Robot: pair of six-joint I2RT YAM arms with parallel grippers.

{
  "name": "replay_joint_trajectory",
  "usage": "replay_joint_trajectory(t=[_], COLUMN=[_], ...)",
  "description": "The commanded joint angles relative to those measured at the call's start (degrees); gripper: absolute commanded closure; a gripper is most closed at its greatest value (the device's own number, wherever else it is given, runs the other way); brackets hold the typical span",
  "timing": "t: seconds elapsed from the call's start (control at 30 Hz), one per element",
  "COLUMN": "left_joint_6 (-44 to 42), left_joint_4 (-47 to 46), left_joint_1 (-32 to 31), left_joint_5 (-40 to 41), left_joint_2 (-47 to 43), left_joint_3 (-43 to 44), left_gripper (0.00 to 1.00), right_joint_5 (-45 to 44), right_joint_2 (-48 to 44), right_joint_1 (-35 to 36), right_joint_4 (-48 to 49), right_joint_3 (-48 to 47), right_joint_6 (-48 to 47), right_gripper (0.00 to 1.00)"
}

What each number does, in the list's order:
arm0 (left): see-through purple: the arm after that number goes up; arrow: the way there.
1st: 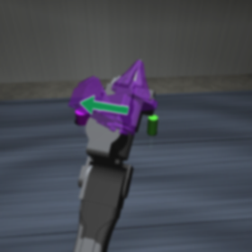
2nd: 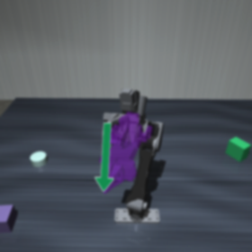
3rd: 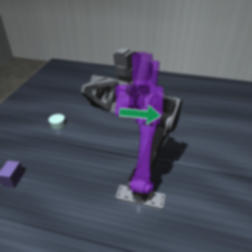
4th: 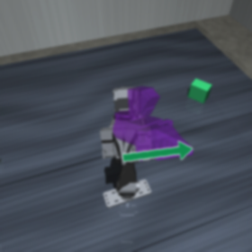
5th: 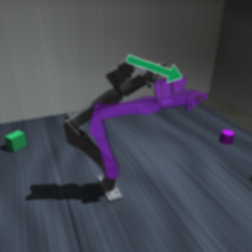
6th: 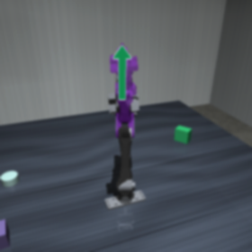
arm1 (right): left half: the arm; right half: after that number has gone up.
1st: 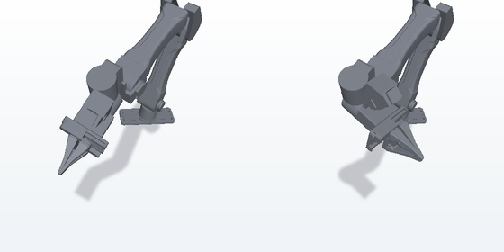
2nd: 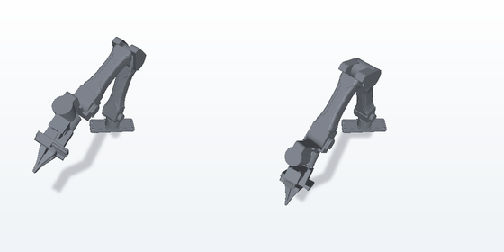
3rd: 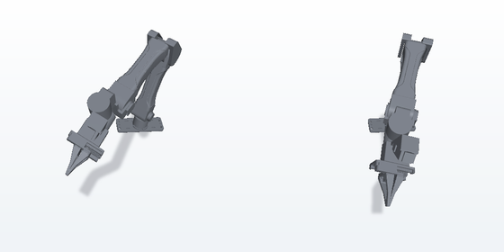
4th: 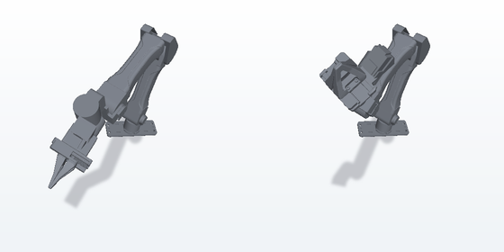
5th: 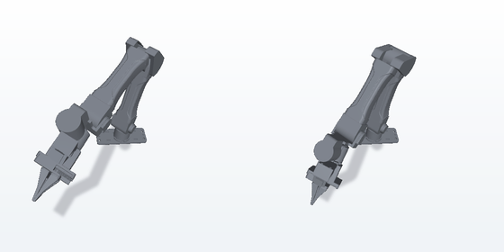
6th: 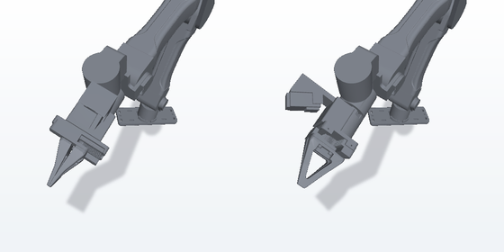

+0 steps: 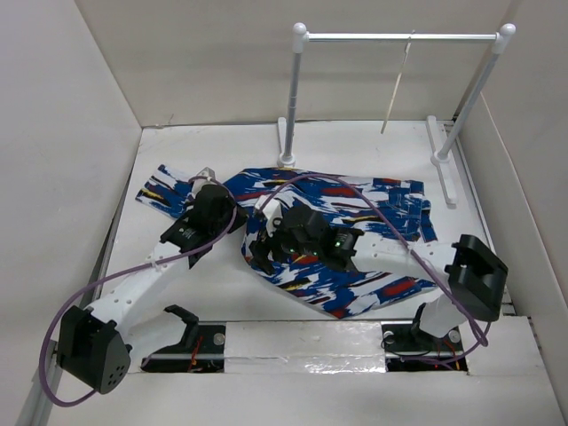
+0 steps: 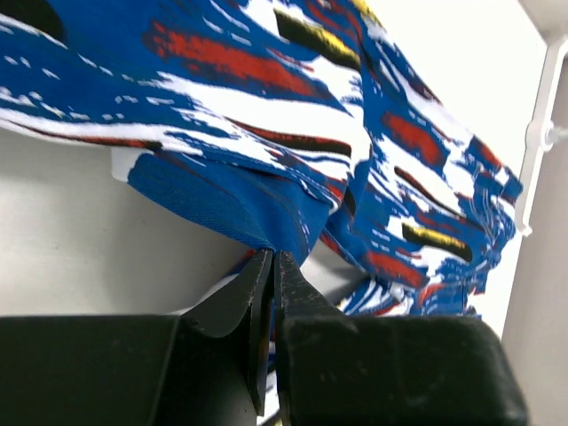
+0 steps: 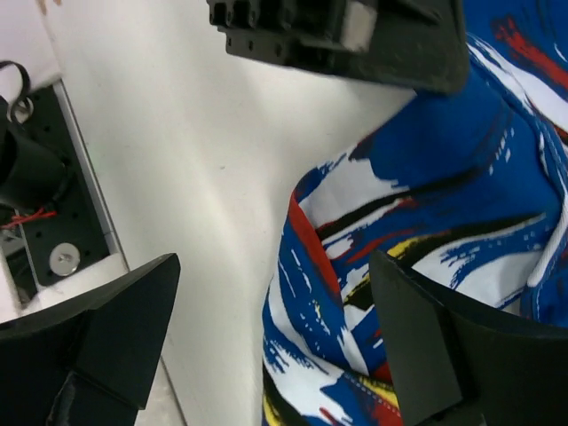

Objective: Place the trousers on the hanger
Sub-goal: Flatten out the trousers at the center of the board.

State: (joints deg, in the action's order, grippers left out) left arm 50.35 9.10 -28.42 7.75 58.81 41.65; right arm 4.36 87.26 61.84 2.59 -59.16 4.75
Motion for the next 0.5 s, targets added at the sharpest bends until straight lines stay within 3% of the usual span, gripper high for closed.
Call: replay_joint_trajectory(t=[0.0, 0.1, 0.2, 0.33, 0.4, 0.47], left_joint_6=[1.1, 1.4, 1.1, -0.6, -2.0, -3.6], left_joint_4=[2.2, 3.3, 2.8, 0.7, 3.2, 5.6], left_joint_1=[-0.3, -0.3, 1.0, 6.7, 6.7, 6.7], left_joint_5=[-4.6, -4.6, -5.6, -11.7, -10.4, -10.2], left_joint_2=[0.1, -0.4, -0.8, -1.3, -1.5, -2.3], left_joint_3=[4.8, 6.2, 5.2, 5.3, 9.2, 11.5], left_gripper=[1.00, 1.00, 1.00, 1.00, 1.00, 1.00], right_joint_5=[-1.4, -7.8, -7.9, -8.7, -12.2, -14.1], right_joint_2=[2.8, 5.8, 9.4, 11.9, 12.1, 10.7], right_joint_1=[0.3, 0.9, 0.9, 4.2, 4.8, 4.8], right_joint_4=[3.5, 3.9, 4.3, 7.7, 7.0, 8.0], right_joint_3=[-3.2, -4.1, -4.0, 0.5, 1.5, 4.6], right_joint_6=[0.5, 1.1, 1.8, 4.4, 4.9, 4.9], right_gripper=[0.05, 0.00, 0.00, 0.07, 0.34, 0.49])
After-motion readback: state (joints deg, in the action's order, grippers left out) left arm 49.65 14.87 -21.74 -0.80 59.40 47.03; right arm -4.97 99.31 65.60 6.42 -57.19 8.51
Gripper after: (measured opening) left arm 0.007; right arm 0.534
